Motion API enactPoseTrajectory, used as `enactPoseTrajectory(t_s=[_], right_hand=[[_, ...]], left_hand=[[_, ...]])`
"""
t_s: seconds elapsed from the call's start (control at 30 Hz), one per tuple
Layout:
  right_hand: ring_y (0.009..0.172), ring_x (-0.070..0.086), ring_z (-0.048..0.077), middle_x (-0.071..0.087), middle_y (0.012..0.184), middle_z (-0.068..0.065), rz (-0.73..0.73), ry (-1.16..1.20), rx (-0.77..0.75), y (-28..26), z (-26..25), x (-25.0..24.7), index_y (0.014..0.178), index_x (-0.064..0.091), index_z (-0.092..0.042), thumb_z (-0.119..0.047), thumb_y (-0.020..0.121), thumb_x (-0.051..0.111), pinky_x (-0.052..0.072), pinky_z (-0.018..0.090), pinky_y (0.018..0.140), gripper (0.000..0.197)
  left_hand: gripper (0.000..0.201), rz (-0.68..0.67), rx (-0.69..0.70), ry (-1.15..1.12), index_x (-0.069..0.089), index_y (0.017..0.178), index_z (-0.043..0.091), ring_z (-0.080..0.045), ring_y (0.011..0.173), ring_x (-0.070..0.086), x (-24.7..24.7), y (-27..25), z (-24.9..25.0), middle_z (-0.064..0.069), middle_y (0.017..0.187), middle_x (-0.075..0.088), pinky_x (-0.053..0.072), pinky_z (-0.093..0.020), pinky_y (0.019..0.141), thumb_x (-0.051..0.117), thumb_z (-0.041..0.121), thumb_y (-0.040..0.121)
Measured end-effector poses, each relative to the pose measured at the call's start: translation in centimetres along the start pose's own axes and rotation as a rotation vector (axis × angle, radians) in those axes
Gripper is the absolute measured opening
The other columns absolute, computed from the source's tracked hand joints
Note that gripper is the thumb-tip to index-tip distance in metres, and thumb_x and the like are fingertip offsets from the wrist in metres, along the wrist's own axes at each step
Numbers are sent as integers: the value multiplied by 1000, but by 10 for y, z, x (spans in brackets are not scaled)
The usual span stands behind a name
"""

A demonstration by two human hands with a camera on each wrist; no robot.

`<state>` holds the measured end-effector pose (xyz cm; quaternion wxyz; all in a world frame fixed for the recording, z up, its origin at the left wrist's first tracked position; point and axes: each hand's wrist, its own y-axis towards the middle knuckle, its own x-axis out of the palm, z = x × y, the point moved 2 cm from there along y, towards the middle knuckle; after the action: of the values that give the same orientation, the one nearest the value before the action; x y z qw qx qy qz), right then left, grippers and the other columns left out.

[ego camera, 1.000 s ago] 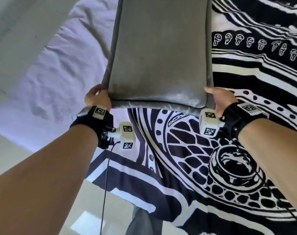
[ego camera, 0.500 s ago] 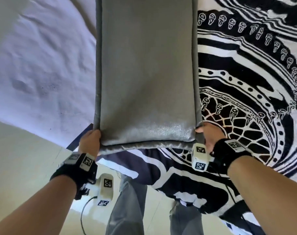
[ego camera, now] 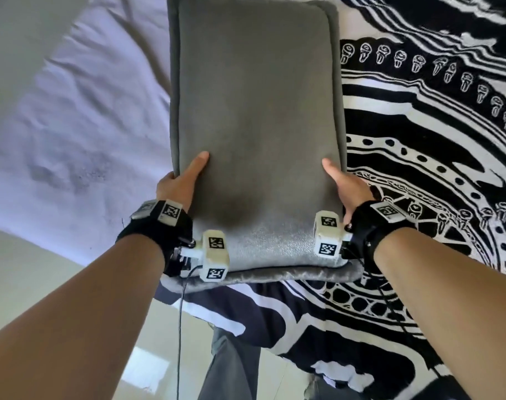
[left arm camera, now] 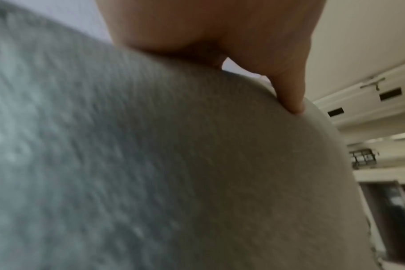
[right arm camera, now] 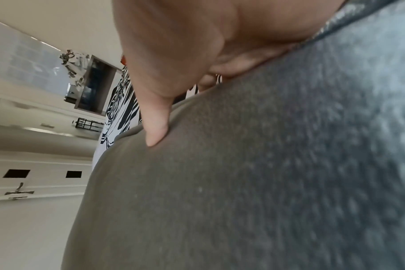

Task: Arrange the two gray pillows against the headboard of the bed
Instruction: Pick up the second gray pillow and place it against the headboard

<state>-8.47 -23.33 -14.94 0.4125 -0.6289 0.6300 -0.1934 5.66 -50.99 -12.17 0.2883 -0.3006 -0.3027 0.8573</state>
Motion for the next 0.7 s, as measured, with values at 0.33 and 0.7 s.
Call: enactPoseTrajectory(t_s=[0.33,0.7], right_hand=[[96,71,15,72,115,2,37,238,-110,-47,-23,2,126,61,-13,-46,71,85,58,29,80,68],[106,69,26,69,127,8,138,317,-113,-150,-58,-112,138,56,-15,-58,56,85,56,40,92,97]], left_hand=[[45,45,154,-150,69,105,28,2,81,61,12,-42,27,18,88,66,42,-10,59,76,56,70],[46,-136,281,-213,67,115,28,-2,82,63,20,-171,98,13,95,69,45,-13,61,78,47,74]])
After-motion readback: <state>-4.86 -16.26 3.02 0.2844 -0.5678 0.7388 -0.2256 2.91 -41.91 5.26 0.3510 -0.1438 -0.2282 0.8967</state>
